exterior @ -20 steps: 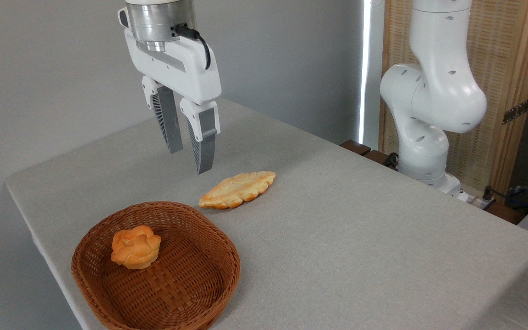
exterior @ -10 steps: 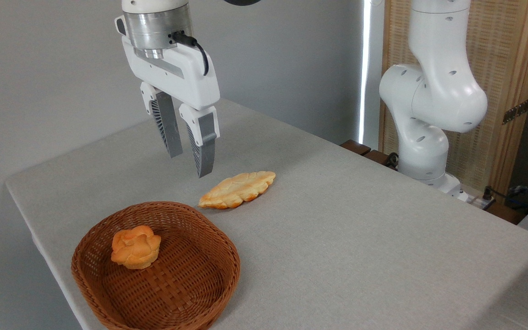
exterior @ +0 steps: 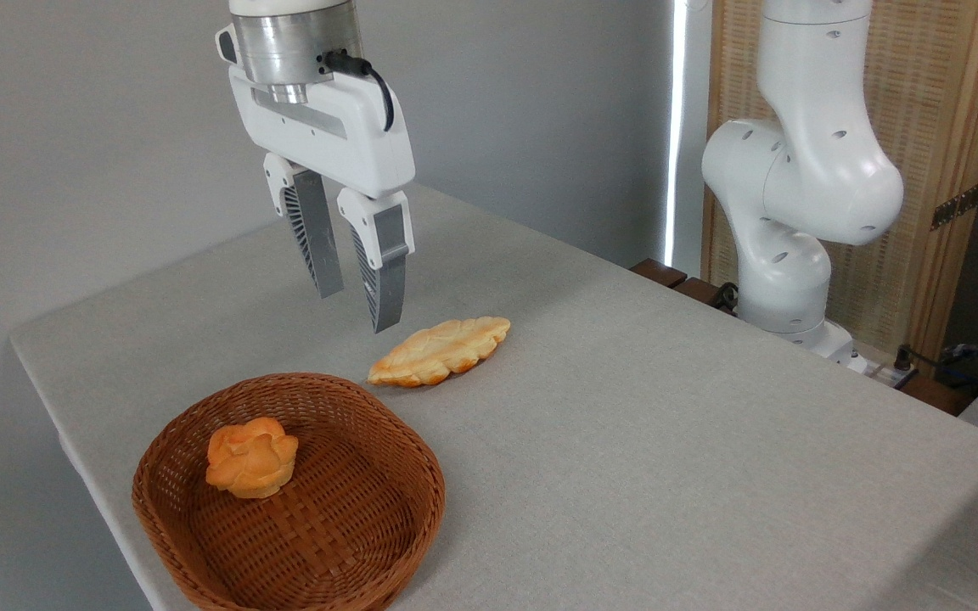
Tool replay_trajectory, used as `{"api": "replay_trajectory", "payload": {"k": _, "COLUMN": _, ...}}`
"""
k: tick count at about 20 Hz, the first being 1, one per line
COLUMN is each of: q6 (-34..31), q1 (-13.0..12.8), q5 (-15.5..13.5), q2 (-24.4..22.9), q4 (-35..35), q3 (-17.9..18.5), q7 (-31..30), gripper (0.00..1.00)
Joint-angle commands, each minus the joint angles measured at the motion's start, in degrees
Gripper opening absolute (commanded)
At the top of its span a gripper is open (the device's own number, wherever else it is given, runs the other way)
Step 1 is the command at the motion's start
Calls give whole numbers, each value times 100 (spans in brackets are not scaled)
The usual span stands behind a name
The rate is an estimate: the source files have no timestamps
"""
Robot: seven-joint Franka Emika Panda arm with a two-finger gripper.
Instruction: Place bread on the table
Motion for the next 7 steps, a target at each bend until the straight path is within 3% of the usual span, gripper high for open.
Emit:
{"api": "replay_trajectory", "payload": {"k": 1, "q6": -194, "q1": 53, "q5": 113, "q2": -32, "q4": 112, "q3": -62, "q7": -58, "gripper": 100}}
{"api": "replay_trajectory", "payload": {"k": 7, "q6": -194, "q1": 53, "q5": 69, "q2": -41, "q4": 112, "q3": -53, "q7": -5, "gripper": 100}}
